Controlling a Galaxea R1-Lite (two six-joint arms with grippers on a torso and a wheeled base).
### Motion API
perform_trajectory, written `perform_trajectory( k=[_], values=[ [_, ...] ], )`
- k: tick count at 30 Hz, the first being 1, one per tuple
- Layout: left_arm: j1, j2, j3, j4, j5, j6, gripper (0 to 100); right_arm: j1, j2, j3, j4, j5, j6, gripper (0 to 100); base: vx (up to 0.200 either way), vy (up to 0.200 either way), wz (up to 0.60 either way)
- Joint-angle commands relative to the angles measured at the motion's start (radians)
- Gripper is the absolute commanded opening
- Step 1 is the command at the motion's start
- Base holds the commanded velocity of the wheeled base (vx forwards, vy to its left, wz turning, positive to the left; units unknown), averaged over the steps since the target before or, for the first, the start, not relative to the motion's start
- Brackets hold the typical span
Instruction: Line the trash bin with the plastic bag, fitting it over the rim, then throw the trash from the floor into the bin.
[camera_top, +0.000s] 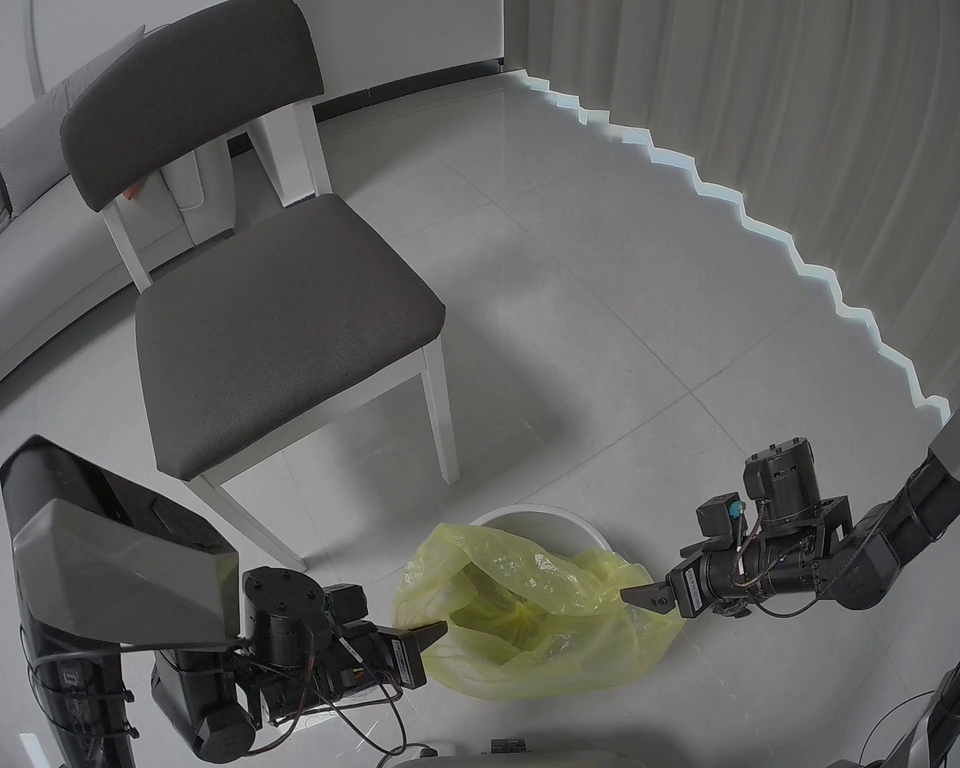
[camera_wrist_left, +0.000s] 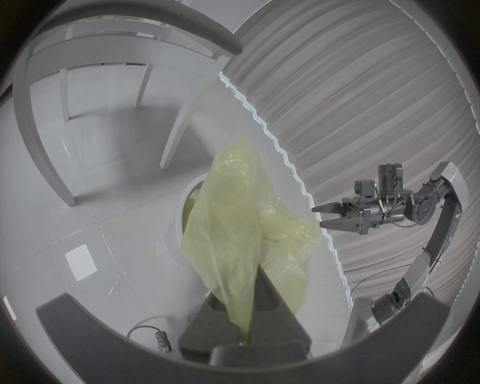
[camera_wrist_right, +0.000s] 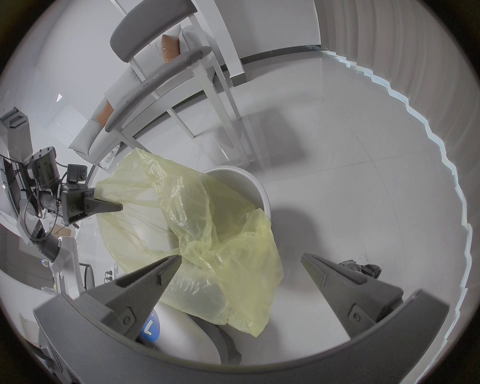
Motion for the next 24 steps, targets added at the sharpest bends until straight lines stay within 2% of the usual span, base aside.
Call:
perform_trajectory(
  k=[1, 7, 16, 20, 21, 24],
  values=[
    [-0.02, 0.02, 0.007, -0.017, 0.008, 0.006, 0, 0.009, -0.038, 0.007, 0.014, -0.001, -0.007, 100, 0.0, 0.0, 0.0],
    [-0.025, 0.011, 0.012, -0.017, 0.013, 0.036, 0, 0.009, -0.011, 0.004, 0.041, 0.001, -0.062, 100, 0.0, 0.0, 0.0],
    [-0.023, 0.005, 0.012, -0.017, 0.013, 0.039, 0, 0.021, 0.015, 0.004, 0.04, 0.001, -0.082, 100, 0.0, 0.0, 0.0],
    [-0.023, 0.011, 0.012, -0.017, 0.013, 0.081, 0, 0.018, 0.014, -0.004, 0.04, 0.001, -0.082, 100, 0.0, 0.0, 0.0],
    [-0.023, 0.012, 0.012, -0.017, 0.011, 0.087, 100, 0.02, 0.012, -0.007, 0.037, 0.001, -0.082, 100, 0.0, 0.0, 0.0],
    [-0.023, 0.012, 0.014, -0.017, 0.011, 0.087, 100, 0.035, -0.009, -0.033, 0.038, -0.001, -0.082, 100, 0.0, 0.0, 0.0]
  ],
)
